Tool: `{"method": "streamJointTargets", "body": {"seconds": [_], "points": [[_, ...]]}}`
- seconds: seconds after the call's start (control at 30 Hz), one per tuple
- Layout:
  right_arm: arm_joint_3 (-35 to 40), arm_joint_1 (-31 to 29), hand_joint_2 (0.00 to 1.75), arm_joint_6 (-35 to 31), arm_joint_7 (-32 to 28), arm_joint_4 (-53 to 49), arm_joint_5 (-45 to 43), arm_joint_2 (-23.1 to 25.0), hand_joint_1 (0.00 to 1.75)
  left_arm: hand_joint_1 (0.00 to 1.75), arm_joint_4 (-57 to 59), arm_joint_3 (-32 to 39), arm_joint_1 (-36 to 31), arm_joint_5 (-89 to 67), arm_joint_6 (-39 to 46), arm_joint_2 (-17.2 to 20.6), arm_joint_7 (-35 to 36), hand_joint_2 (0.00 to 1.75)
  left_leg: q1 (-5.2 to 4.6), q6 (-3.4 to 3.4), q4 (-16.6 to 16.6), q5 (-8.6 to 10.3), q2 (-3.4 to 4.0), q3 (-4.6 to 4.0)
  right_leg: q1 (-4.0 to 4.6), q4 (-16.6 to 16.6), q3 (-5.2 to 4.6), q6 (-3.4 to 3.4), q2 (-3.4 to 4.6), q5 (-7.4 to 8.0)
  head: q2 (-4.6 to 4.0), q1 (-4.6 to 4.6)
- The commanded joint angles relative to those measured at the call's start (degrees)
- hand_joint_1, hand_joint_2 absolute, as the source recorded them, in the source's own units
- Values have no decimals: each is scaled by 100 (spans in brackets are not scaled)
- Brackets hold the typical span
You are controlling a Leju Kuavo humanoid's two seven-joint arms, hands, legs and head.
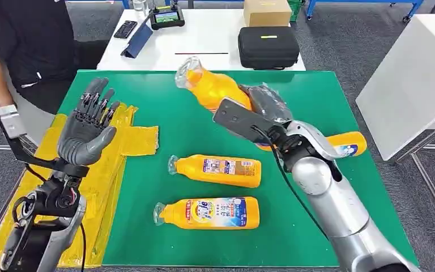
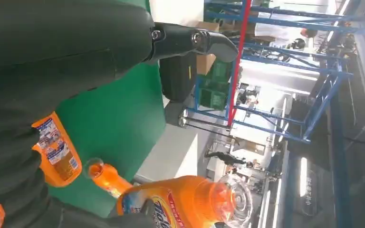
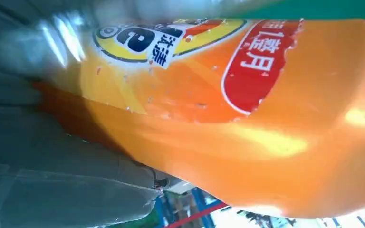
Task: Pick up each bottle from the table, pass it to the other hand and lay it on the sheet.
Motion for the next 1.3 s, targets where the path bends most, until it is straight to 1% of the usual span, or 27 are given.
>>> {"method": "streamJointTargets", "body": {"seconds": [0.03, 0.13, 0.17, 0.23, 0.27, 0.37, 0.5, 0.57, 0.77, 0.9, 0.93, 0.97, 1.0, 1.27, 1.3], "points": [[611, -691, 175, -640, -85, 731, 548, 383, 175, 0, -188, -281, 60, 101, 176, 13, 40, 175, 3, -14, 1, -8, 23, 9, 2, 1, 4, 1, 15, -1, 0, -2], [746, -754, 175, -1010, -64, 696, 798, 443, 175, 0, -272, -392, 48, 99, 269, -106, 85, 175, 6, -20, 3, -12, 31, 17, 4, 2, 11, 1, 16, -5, 0, -2], [776, -778, 175, -1086, -67, 682, 856, 435, 175, 0, -284, -420, 33, 103, 285, -150, 94, 175, 2, -13, 1, -6, 16, 8, 1, 1, 5, 1, 3, -4, 0, -2], [822, -838, 175, -1198, -51, 687, 932, 441, 175, 0, -281, -470, -27, 143, 340, -265, 132, 175, 7, -24, 5, -13, 15, 19, 7, 2, 16, 2, -1, -9, 0, -2], [838, -866, 175, -1246, -42, 700, 989, 454, 175, 0, -284, -480, -64, 176, 370, -321, 151, 175, 6, -18, 5, -9, 9, 12, 5, 2, 11, 2, -3, -7, 0, -4], [858, -918, 175, -1350, -20, 767, 1113, 537, 175, 0, -326, -526, -111, 264, 413, -391, 193, 175, 18, -37, 12, -21, 14, 33, 16, -3, 38, 5, -8, -14, 0, -2], [882, -977, 175, -1336, -11, 917, 1116, 699, 175, 0, -380, -601, -143, 288, 417, -411, 196, 175, 5, -17, 5, -7, 12, 8, 4, 2, 7, 1, -1, -5, 0, 0], [882, -977, 175, -1336, -11, 917, 1116, 699, 175, 0, -380, -601, -143, 288, 417, -411, 196, 175, 8, -25, 7, -13, 9, 18, 8, 1, 19, 1, -7, -10, 0, -2], [928, -983, 175, -1343, -12, 959, 1161, 747, 175, 0, -361, -634, -148, 287, 422, -412, 194, 175, 3, -15, 4, -5, 7, 8, 4, 0, 6, 1, -5, -4, 0, 0], [1010, -1002, 175, -1360, -12, 1005, 1245, 845, 175, 0, -383, -750, -189, 285, 433, -462, 201, 175, 10, -25, 9, -11, 9, 16, 10, 1, 17, 2, -8, -8, 0, -2], [1036, -998, 175, -1352, -7, 1012, 1257, 881, 175, 0, -387, -782, -215, 285, 438, -488, 201, 175, 3, -16, 6, -7, 8, 9, 3, 3, 6, 2, -5, -6, 0, -2], [1064, -990, 175, -1340, 5, 1019, 1273, 910, 175, 0, -388, -809, -239, 284, 437, -497, 201, 175, 13, -33, 12, -17, 13, 26, 13, 2, 27, 3, -8, -12, 0, 0], [1117, -990, 175, -1312, 37, 1027, 1325, 934, 175, 0, -385, -837, -266, 284, 441, -502, 201, 175, 3, -15, 5, -5, 6, 8, 4, 1, 7, 2, -7, -5, 0, -2], [1445, -1031, 175, -1125, 179, 1030, 1732, 1124, 175, 0, -344, -943, -378, 272, 475, -517, 208, 175, 8, -23, 5, -11, 10, 18, 8, 0, 17, 1, -5, -8, 0, -2], [1510, -1050, 175, -1086, 201, 1030, 1831, 1153, 175, 0, -337, -949, -401, 253, 502, -530, 213, 175, 3, -15, 3, -5, 8, 8, 4, 1, 6, 1, -4, -4, 0, -4]]}}
